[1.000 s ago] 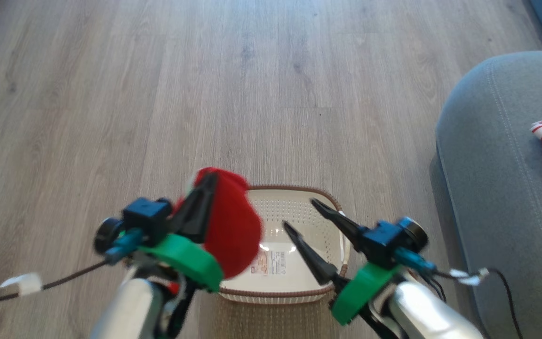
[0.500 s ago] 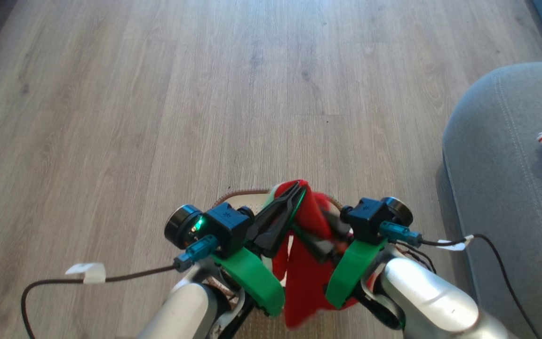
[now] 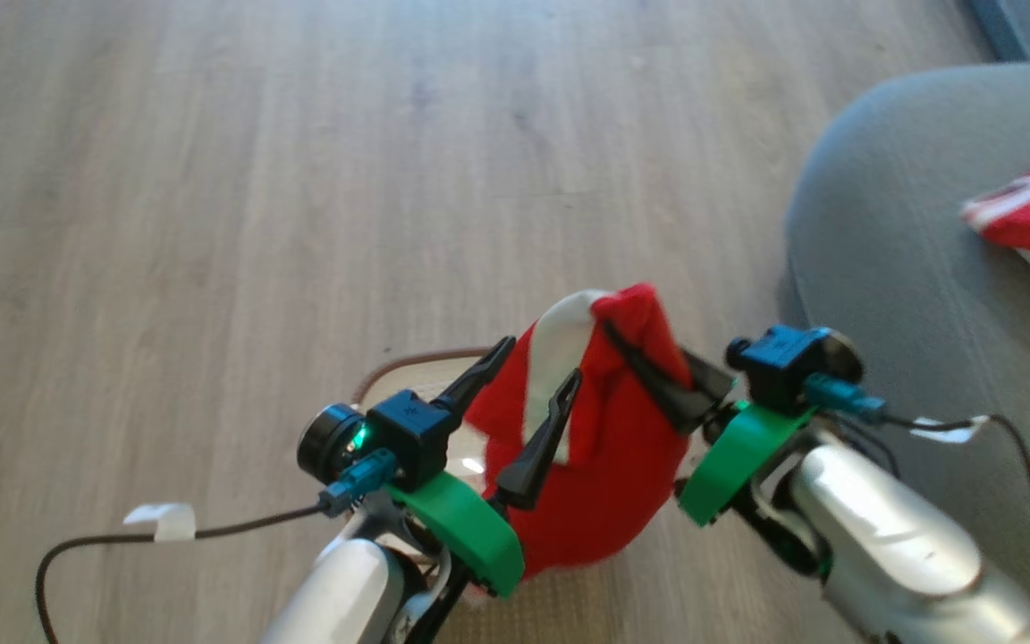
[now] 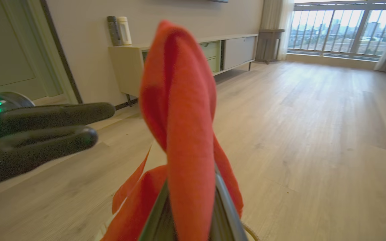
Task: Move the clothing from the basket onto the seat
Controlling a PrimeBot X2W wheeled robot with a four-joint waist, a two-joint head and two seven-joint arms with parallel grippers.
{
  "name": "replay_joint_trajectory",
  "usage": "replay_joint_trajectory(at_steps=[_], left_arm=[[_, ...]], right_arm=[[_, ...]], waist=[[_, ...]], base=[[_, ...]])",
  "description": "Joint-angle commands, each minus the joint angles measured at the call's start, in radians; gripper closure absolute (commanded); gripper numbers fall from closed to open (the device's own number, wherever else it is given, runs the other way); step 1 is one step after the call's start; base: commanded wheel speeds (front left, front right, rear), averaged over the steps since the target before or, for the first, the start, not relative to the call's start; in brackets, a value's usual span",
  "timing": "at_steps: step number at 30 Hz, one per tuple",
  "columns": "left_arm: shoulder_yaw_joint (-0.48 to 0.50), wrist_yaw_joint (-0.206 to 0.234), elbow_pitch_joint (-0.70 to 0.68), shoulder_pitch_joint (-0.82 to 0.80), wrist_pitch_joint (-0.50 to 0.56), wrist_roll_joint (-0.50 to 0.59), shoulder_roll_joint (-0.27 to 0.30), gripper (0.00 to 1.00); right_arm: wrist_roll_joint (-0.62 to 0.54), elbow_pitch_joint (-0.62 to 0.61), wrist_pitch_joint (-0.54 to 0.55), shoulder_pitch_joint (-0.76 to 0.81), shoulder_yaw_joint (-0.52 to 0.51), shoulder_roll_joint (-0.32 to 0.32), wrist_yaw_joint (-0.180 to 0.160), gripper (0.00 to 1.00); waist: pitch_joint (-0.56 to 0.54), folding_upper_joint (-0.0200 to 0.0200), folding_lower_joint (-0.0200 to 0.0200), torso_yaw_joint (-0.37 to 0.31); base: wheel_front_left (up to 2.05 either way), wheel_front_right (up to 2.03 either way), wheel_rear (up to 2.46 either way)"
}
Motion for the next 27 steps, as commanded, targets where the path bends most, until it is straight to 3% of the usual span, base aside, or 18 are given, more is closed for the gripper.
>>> replay_joint_trajectory(at_steps=[1, 15, 21, 27], left_arm=[[0.028, 0.001, -0.009, -0.035, -0.033, -0.003, -0.005, 0.00], [-0.105, -0.022, 0.177, -0.092, -0.167, -0.032, -0.030, 0.00], [-0.154, -0.001, 0.195, -0.133, -0.179, -0.063, -0.031, 0.00], [-0.176, 0.014, 0.191, -0.170, -0.181, -0.067, -0.031, 0.00]], right_arm=[[-0.012, -0.048, -0.007, -0.029, -0.034, -0.016, 0.000, 1.00], [-0.058, -0.141, -0.007, -0.022, -0.212, -0.127, 0.000, 1.00], [-0.063, -0.179, -0.003, 0.026, -0.292, -0.146, 0.000, 1.00], [-0.069, -0.207, 0.000, 0.056, -0.355, -0.137, 0.000, 1.00]], waist=[[0.020, 0.0000, -0.0001, -0.072], [0.076, 0.0000, -0.0001, -0.344], [0.099, 0.0000, -0.0001, -0.399], [0.140, 0.0000, -0.0001, -0.406]], base=[[0.00, 0.00, 0.00], [0.00, 0.00, 0.00], [0.00, 0.00, 0.00], [0.00, 0.00, 0.00]])
